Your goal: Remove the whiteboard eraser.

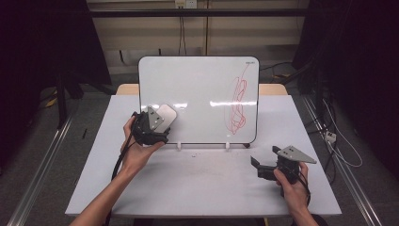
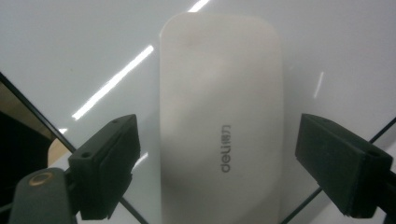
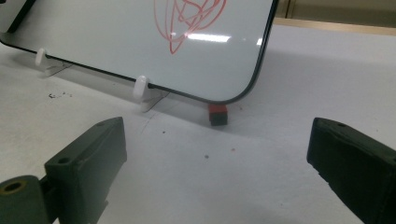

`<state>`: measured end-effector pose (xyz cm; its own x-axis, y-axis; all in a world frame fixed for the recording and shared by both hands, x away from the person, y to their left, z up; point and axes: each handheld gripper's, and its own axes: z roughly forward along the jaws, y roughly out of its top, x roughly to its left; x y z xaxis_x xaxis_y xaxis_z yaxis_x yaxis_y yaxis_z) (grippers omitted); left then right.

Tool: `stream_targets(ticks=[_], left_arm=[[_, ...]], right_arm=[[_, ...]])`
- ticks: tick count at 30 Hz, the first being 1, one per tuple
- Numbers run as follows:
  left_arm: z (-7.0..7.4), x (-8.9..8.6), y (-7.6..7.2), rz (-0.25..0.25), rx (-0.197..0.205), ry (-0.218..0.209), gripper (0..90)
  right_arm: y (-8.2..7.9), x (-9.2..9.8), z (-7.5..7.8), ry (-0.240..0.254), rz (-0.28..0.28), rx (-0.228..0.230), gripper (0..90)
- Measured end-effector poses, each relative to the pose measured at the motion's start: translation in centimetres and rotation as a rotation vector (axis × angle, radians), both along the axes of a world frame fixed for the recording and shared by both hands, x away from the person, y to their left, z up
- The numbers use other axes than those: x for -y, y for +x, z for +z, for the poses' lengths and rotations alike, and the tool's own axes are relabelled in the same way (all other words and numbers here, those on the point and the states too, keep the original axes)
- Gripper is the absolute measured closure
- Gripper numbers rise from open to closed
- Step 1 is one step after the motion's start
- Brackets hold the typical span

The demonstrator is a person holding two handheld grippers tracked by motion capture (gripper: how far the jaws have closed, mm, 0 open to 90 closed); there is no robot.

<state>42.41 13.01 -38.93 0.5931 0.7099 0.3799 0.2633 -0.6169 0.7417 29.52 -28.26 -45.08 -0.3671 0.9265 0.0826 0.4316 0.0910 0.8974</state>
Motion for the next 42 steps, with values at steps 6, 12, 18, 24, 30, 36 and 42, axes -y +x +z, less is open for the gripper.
stream_targets(ticks=[6, 12, 18, 24, 30, 36, 42], left_arm=[[-0.6, 0.2, 0.1, 0.021, -0.002, 0.027, 16.4], [-0.8, 0.1, 0.2, 0.013, -0.015, 0.037, 25.1], [-1.0, 0.3, 0.1, 0.020, -0.016, 0.039, 30.1], [-1.0, 0.3, 0.1, 0.023, -0.011, 0.033, 30.5], [-1.0, 0.0, 0.2, 0.009, -0.018, 0.014, 30.6], [-0.8, -0.2, 0.3, -0.002, -0.032, 0.005, 30.7], [-0.5, -0.9, 0.7, -0.023, -0.071, -0.069, 30.6]], right_arm=[[0.0, 0.0, 0.0, -0.001, 0.002, 0.002, 5.0], [0.0, -0.1, 0.1, -0.003, 0.005, 0.004, 5.0], [-0.1, -0.1, 0.1, -0.006, 0.003, 0.003, 4.8], [-0.1, -0.2, 0.1, -0.004, 0.006, 0.003, 4.7], [-0.1, -0.2, 0.1, -0.005, 0.005, 0.002, 4.7], [0.0, -0.2, 0.0, -0.008, 0.005, 0.001, 4.8], [0.0, -0.2, 0.0, -0.008, 0.005, 0.001, 5.1]])
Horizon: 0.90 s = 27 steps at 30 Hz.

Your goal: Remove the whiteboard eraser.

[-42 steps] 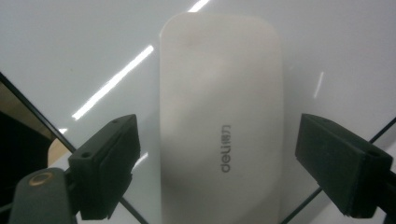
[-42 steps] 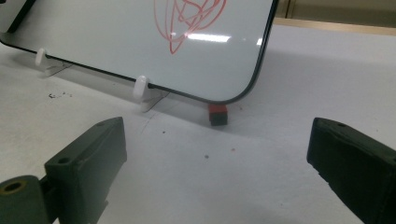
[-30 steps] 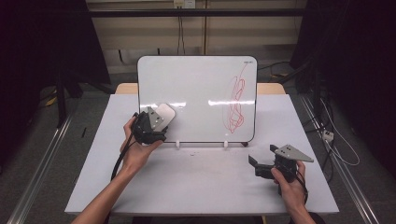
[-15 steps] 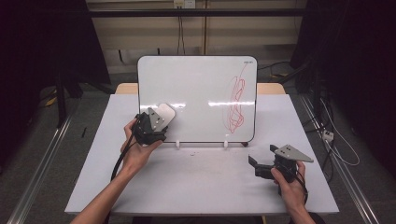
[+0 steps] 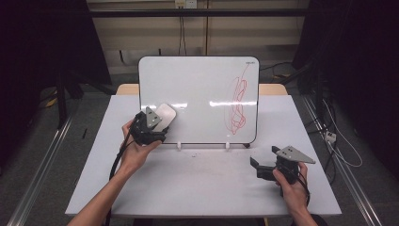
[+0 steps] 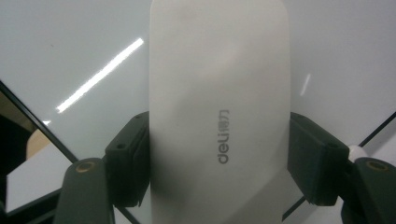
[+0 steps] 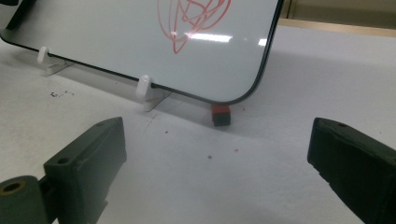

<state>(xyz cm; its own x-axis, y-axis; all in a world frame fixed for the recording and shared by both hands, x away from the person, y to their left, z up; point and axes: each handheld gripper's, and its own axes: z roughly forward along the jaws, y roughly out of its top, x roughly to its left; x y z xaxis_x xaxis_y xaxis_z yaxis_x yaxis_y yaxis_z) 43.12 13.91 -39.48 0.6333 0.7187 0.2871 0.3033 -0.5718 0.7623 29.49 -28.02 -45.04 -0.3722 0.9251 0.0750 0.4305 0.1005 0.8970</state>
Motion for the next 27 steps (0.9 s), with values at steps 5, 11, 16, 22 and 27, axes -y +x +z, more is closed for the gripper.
stream_targets(ticks=[5, 11, 16, 22, 27], left_arm=[[0.2, -0.3, 0.0, -0.004, -0.008, -0.025, 30.9], [0.3, -0.6, 0.1, -0.015, -0.026, -0.061, 31.0], [0.3, -0.5, -0.1, -0.027, -0.024, -0.069, 31.1], [1.0, -0.5, -0.8, -0.037, -0.001, -0.087, 31.1], [1.3, -0.7, -1.4, -0.031, 0.008, -0.122, 31.1]], right_arm=[[0.0, 0.0, 0.0, 0.000, 0.001, 0.001, 5.4], [0.0, 0.0, 0.0, 0.003, 0.001, 0.000, 5.3], [0.0, 0.0, 0.0, 0.004, 0.002, 0.000, 5.3], [0.0, 0.0, 0.1, 0.005, 0.001, 0.000, 5.2], [0.0, -0.2, 0.2, 0.006, 0.012, 0.007, 5.2]])
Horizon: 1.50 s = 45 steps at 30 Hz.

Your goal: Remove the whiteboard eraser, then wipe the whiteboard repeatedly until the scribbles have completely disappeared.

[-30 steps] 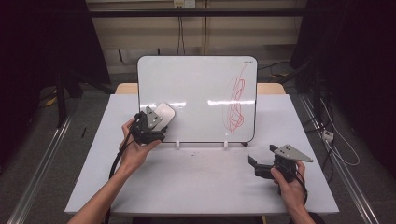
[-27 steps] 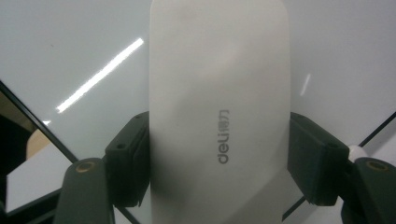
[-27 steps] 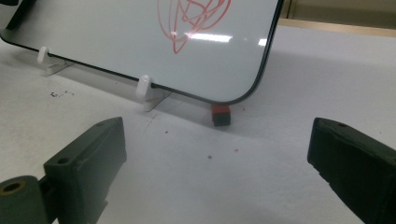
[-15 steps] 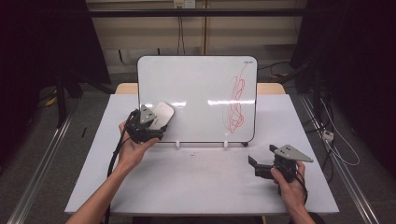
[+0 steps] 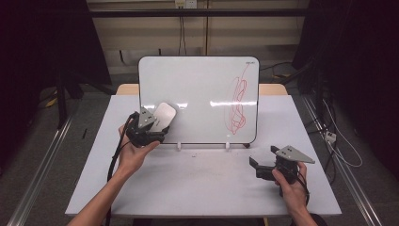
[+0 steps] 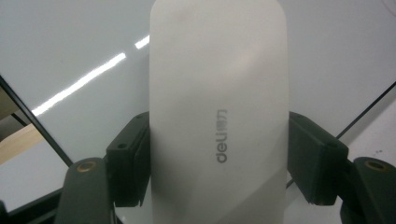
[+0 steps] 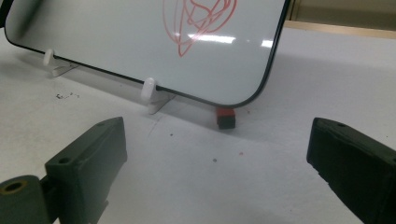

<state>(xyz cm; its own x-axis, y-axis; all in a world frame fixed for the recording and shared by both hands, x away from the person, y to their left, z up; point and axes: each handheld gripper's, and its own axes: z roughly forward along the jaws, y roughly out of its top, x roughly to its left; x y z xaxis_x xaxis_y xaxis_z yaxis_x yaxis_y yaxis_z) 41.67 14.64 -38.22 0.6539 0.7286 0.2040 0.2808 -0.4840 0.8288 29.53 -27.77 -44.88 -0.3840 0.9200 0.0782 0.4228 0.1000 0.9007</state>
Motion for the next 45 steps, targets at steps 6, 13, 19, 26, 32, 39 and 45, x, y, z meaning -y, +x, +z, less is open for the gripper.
stream_targets(ticks=[6, 13, 19, 26, 32, 39, 45], left_arm=[[0.3, -0.3, -0.3, 0.006, 0.005, -0.014, 31.1], [0.9, 0.0, -0.9, -0.010, 0.013, -0.031, 31.1], [1.4, 0.2, -1.4, -0.015, 0.035, -0.041, 31.1], [2.1, 0.7, -1.8, -0.040, 0.041, -0.060, 31.1], [2.0, 1.6, -1.7, -0.079, 0.019, -0.081, 31.1], [3.0, 3.1, -1.8, -0.126, 0.034, -0.099, 31.1], [3.8, 5.0, -1.0, -0.147, 0.046, -0.088, 31.1]], right_arm=[[0.1, 0.0, 0.0, 0.004, 0.000, -0.004, 5.1], [0.1, 0.0, 0.0, 0.005, 0.005, -0.005, 5.1], [-0.1, 0.1, 0.0, 0.003, 0.004, -0.004, 4.9], [0.0, 0.2, -0.1, 0.004, -0.003, -0.007, 4.8], [0.1, 0.1, -0.1, -0.003, -0.003, -0.009, 4.9], [0.1, 0.2, -0.2, -0.002, 0.000, -0.009, 4.8], [0.0, 0.4, -0.2, 0.006, 0.000, -0.010, 4.8]])
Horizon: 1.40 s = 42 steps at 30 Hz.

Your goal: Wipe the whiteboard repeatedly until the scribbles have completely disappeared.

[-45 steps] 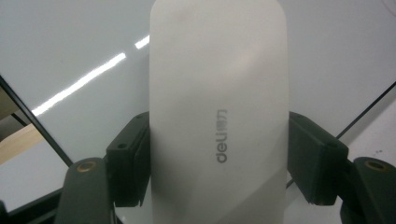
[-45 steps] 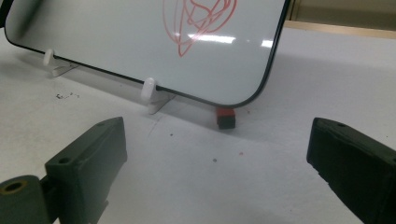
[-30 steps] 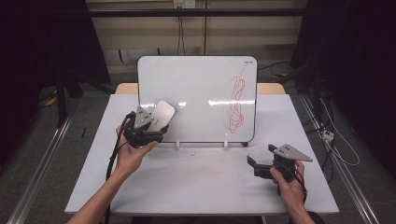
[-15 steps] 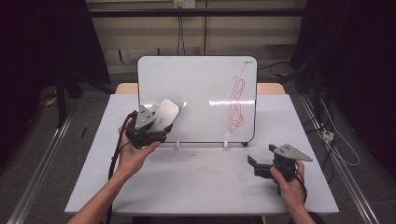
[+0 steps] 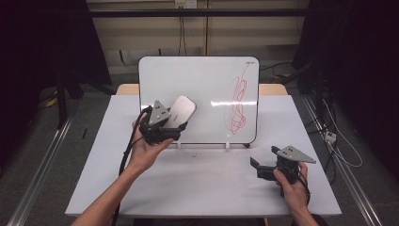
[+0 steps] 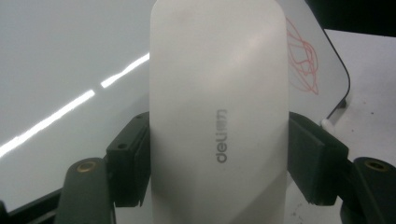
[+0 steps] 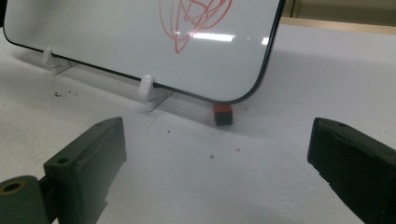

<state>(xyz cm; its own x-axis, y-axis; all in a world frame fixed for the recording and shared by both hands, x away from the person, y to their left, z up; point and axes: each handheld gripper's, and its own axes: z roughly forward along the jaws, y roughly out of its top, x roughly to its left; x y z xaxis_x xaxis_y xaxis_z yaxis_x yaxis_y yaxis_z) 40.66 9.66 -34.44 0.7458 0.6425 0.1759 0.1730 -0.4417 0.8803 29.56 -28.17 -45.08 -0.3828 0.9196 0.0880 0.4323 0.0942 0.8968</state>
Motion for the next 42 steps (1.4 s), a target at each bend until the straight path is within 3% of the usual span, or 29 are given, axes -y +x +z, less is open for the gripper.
stream_targets(ticks=[13, 17, 23, 42], left_arm=[[1.3, 4.3, 2.0, -0.014, 0.043, 0.052, 31.1], [2.0, 5.5, 2.5, -0.013, 0.066, 0.043, 31.1], [2.3, 7.4, 3.0, -0.018, 0.091, 0.064, 31.1], [4.3, 10.9, 4.6, -0.031, 0.153, 0.115, 31.2]], right_arm=[[-0.1, 0.3, -0.1, 0.006, -0.003, 0.001, 4.8], [-0.1, 0.3, -0.1, 0.003, -0.001, 0.005, 4.9], [-0.1, 0.4, -0.1, 0.003, -0.004, 0.007, 4.9], [0.0, 0.1, -0.1, 0.002, 0.001, 0.002, 4.8]])
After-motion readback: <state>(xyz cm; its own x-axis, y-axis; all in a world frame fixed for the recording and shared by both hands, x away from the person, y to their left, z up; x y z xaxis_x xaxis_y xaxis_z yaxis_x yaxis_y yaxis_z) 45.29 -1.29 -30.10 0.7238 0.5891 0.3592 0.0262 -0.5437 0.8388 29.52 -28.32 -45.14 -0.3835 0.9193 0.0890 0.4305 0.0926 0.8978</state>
